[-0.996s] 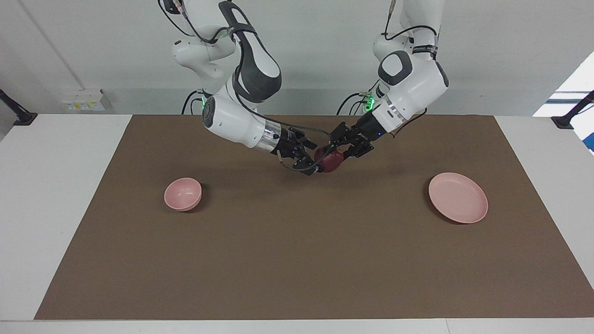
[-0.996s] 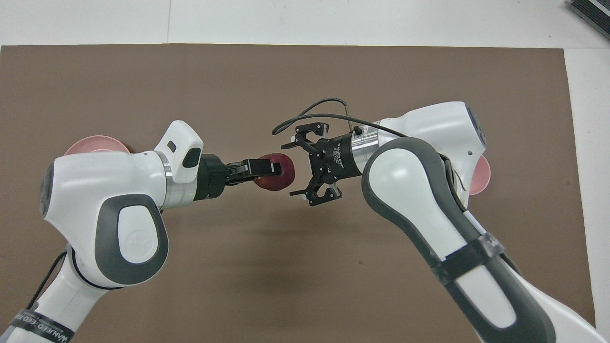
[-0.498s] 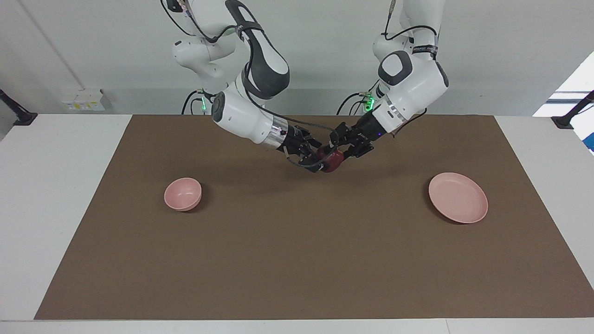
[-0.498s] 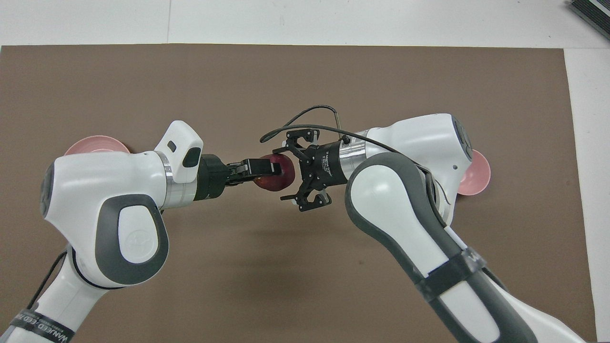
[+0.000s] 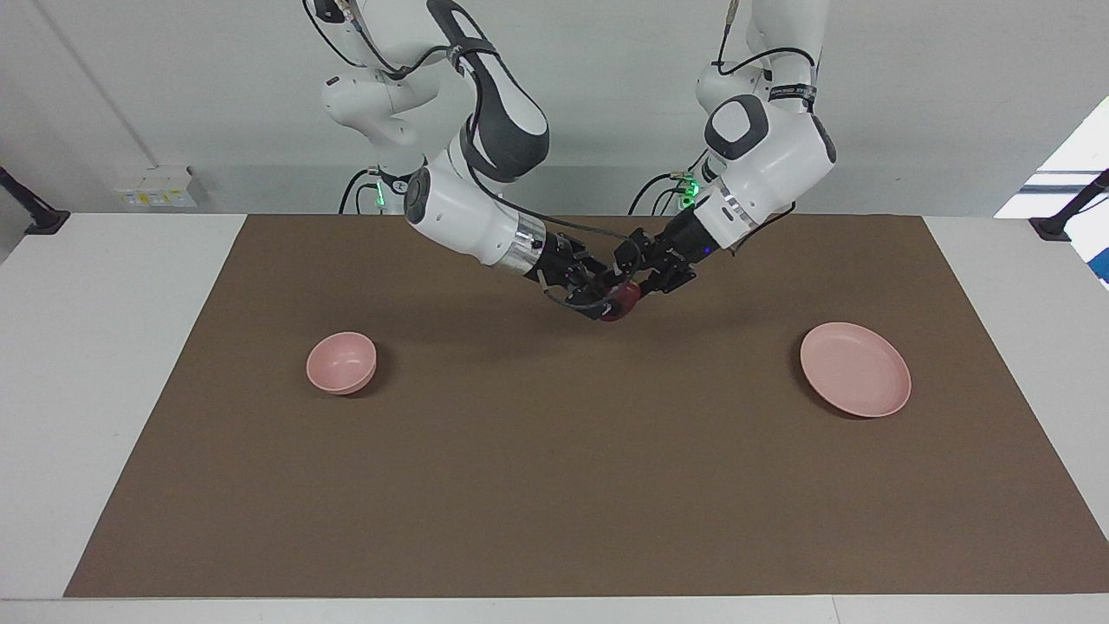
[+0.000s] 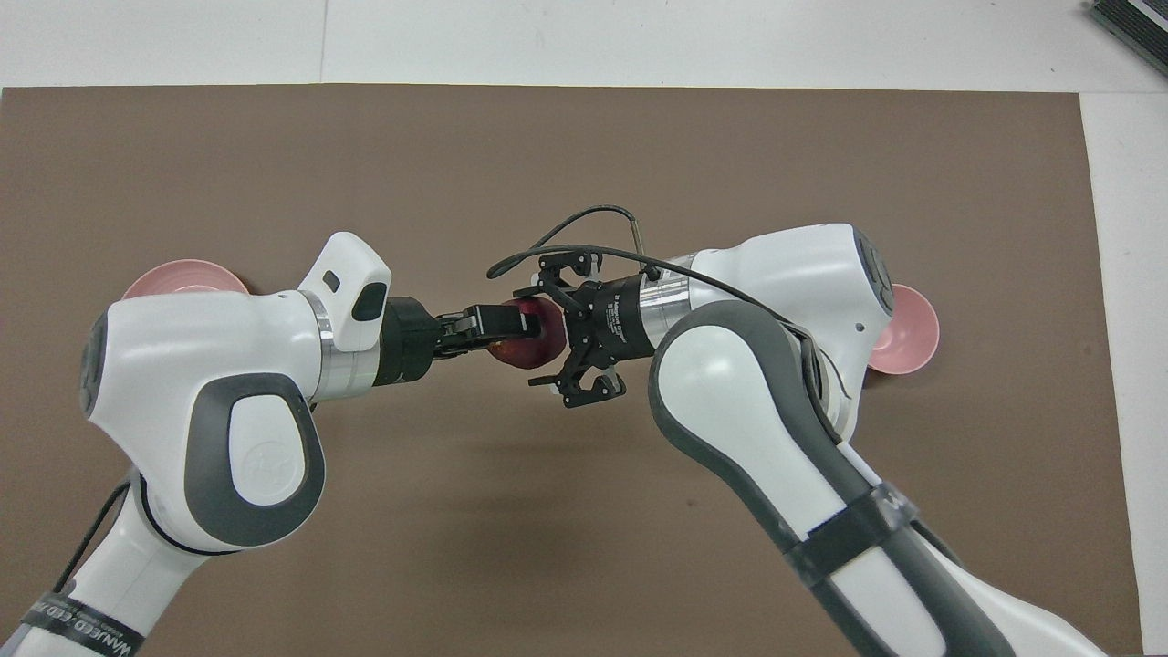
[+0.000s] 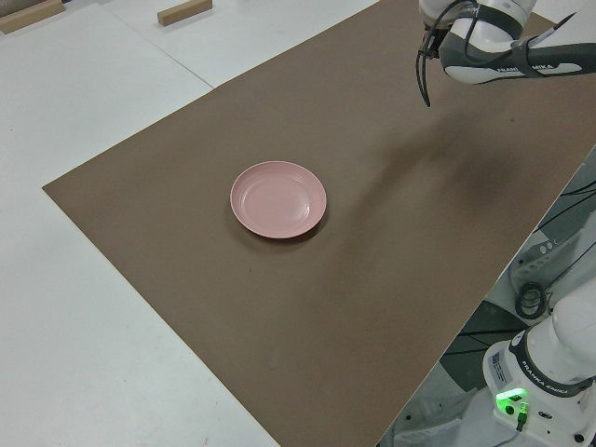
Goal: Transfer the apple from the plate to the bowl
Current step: 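Close the right gripper around the apple held by the left gripper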
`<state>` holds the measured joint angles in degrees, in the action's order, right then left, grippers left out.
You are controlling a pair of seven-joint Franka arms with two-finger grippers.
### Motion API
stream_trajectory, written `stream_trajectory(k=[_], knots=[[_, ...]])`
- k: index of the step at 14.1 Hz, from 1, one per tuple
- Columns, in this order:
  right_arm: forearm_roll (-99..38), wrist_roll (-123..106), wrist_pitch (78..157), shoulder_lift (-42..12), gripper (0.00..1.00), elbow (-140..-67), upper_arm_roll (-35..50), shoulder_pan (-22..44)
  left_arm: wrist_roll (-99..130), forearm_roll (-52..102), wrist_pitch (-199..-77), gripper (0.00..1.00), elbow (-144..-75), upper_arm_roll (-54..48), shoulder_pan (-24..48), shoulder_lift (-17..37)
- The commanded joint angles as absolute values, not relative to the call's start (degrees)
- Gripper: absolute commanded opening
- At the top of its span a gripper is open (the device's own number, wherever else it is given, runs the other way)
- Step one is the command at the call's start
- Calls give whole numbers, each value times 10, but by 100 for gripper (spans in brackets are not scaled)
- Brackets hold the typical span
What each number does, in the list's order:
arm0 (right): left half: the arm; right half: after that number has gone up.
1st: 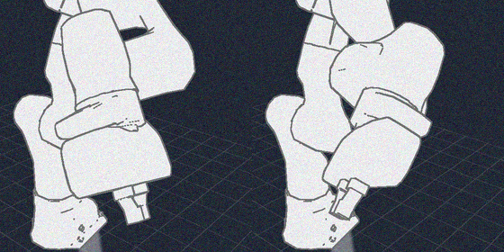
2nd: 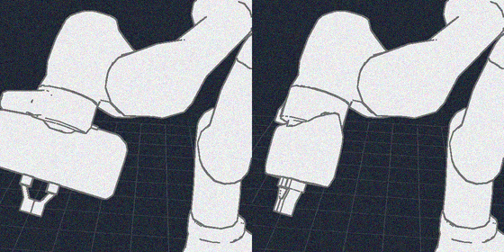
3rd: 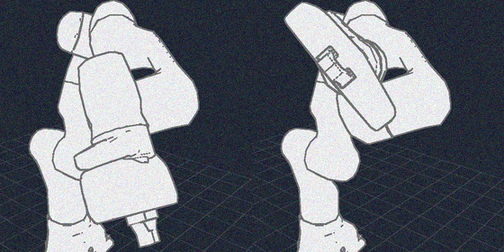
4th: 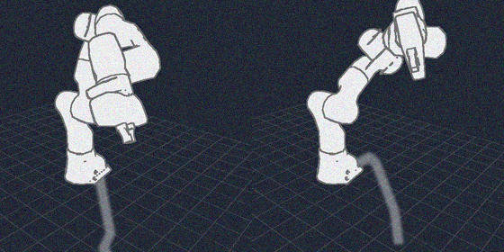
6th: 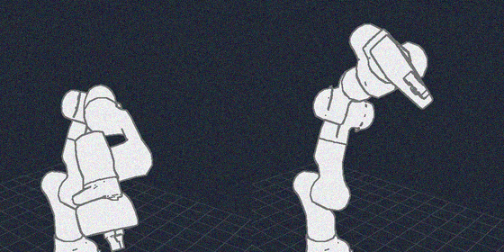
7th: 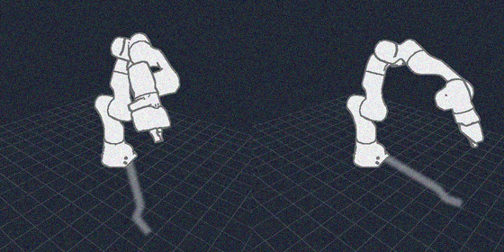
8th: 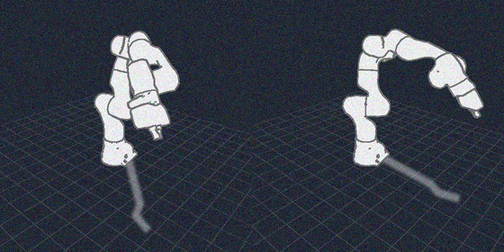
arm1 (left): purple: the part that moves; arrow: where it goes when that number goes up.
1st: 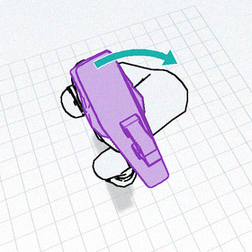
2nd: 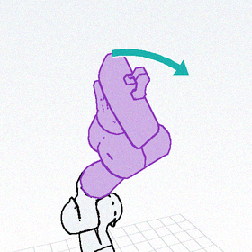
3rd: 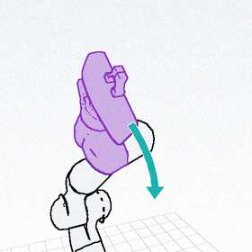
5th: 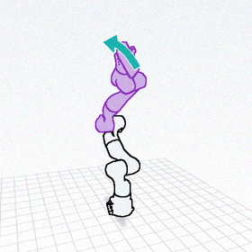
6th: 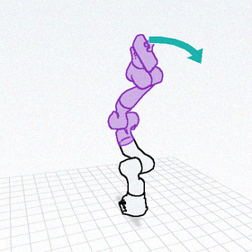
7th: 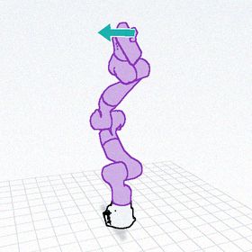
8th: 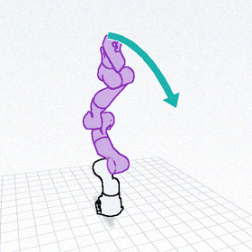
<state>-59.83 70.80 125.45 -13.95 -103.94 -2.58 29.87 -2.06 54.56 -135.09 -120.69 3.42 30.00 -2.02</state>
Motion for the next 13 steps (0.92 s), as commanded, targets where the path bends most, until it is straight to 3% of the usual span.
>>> stream_trajectory(k=[1, 3, 7, 9, 10, 11, 12, 13], knots=[[-617, 702, 1265, -123, 55, -1066, -25, 308, -12, 554, -1361, 0, -1199, 43, 311, -20], [-617, 700, 1264, -124, 0, -1065, -25, 308, -12, 554, -1361, 0, -1198, 43, 311, -20], [-606, 694, 1254, -131, 0, -1051, -25, 307, -11, 553, -1360, 1, -1198, 43, 311, -19], [-605, 681, 1253, -131, 0, -1051, -25, 305, -4, 550, -1360, 10, -1194, 43, 311, -18], [-602, 682, 1252, -129, 0, -1050, -26, 305, -4, 547, -1359, 25, -1189, 43, 311, -17], [-592, 682, 1249, -124, 0, -1050, -26, 303, -1, 547, -1357, 48, -1187, 43, 311, -16], [-585, 682, 1238, -119, 0, -1050, -27, 300, 4, 546, -1356, 80, -1186, 43, 311, -16], [-578, 681, 1231, -113, 0, -1050, -30, 300, 2, 544, -1354, 100, -1186, 43, 311, -14]])
